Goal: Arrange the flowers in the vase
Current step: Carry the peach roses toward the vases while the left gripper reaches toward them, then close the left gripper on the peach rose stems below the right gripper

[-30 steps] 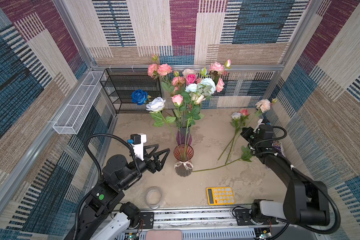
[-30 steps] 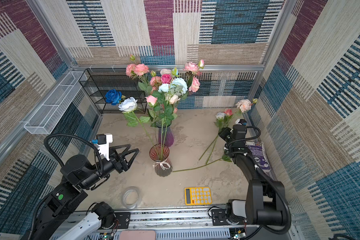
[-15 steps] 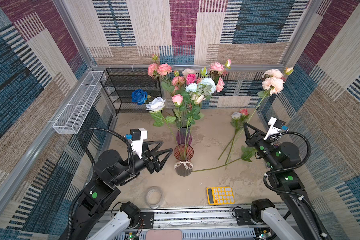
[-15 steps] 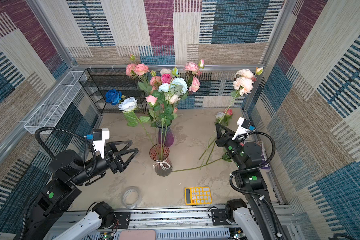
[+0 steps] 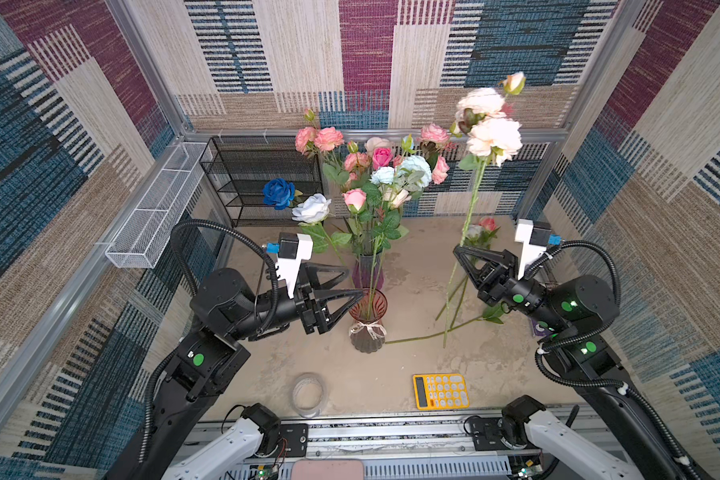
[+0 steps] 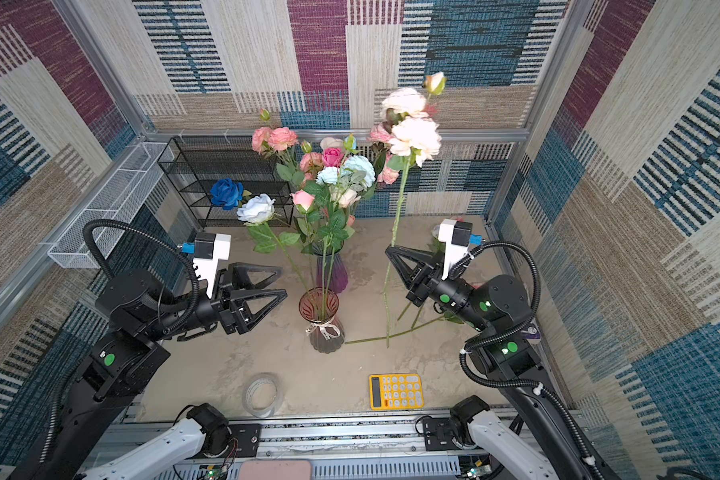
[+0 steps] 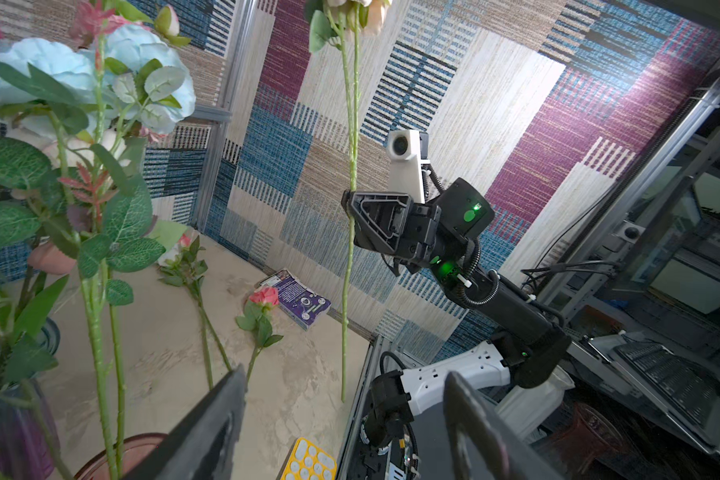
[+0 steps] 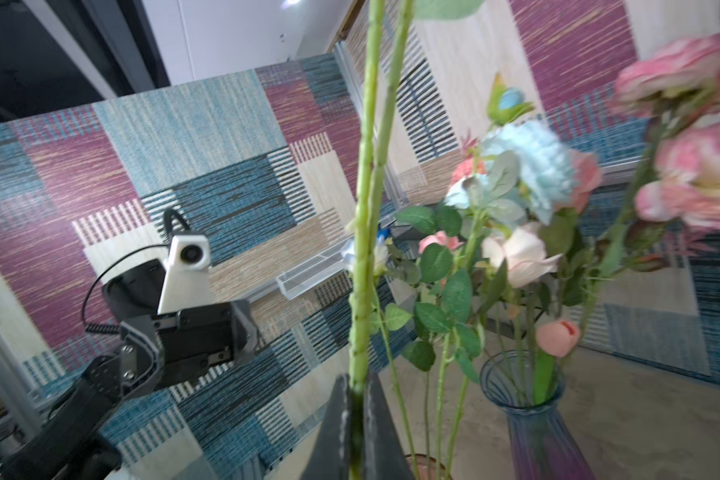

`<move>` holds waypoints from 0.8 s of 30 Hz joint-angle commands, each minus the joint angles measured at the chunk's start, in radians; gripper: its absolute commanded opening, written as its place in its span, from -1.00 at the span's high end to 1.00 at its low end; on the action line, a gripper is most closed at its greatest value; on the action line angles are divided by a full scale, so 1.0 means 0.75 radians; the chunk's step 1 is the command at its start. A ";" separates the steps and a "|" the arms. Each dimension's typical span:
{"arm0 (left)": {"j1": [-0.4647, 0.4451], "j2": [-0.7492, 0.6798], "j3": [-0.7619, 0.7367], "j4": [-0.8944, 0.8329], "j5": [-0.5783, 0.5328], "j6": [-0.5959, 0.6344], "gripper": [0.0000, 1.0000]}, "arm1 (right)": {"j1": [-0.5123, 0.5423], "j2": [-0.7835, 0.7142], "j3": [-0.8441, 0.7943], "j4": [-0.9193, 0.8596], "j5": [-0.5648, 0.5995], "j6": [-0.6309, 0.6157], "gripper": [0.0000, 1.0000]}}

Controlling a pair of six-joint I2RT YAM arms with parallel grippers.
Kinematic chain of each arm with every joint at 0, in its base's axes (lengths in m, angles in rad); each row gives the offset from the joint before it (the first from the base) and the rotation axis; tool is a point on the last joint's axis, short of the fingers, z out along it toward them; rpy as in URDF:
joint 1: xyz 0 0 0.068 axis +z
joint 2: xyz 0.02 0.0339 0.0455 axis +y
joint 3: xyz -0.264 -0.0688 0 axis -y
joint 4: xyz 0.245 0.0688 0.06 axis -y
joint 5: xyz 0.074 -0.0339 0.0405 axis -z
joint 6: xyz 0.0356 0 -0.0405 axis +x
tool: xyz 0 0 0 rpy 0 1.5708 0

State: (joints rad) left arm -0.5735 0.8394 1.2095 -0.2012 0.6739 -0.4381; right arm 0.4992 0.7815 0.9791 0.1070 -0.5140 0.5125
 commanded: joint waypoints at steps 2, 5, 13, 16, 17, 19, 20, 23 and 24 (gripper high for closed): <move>0.002 0.066 0.065 0.144 0.110 -0.017 -0.51 | 0.181 0.075 0.059 0.019 0.021 -0.111 1.00; 0.002 0.118 0.114 0.168 0.127 -0.020 -0.51 | 0.316 0.145 0.099 0.015 0.061 -0.150 1.00; 0.002 0.203 0.170 0.253 0.176 -0.052 -0.30 | 0.579 0.333 0.194 0.020 0.145 -0.236 1.00; 0.003 0.219 0.173 0.255 0.182 -0.058 -0.16 | 0.617 0.375 0.218 0.021 0.149 -0.251 1.00; 0.002 0.222 0.174 0.254 0.182 -0.056 -0.11 | 0.624 0.385 0.222 0.022 0.148 -0.253 1.00; 0.002 0.224 0.174 0.253 0.182 -0.053 0.03 | 0.633 0.402 0.228 0.021 0.142 -0.254 1.00; 0.004 0.222 0.175 0.249 0.182 -0.051 0.14 | 0.636 0.406 0.229 0.021 0.141 -0.254 1.00; 0.002 0.213 0.177 0.245 0.182 -0.040 0.56 | 0.638 0.414 0.225 0.009 0.156 -0.257 1.00; 0.002 0.207 0.182 0.234 0.176 -0.030 0.70 | 0.638 0.411 0.221 0.006 0.165 -0.259 1.00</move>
State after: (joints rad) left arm -0.5720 1.0035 1.3315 -0.0555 0.7910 -0.4679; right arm 0.9760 1.0908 1.1412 0.0998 -0.4099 0.3267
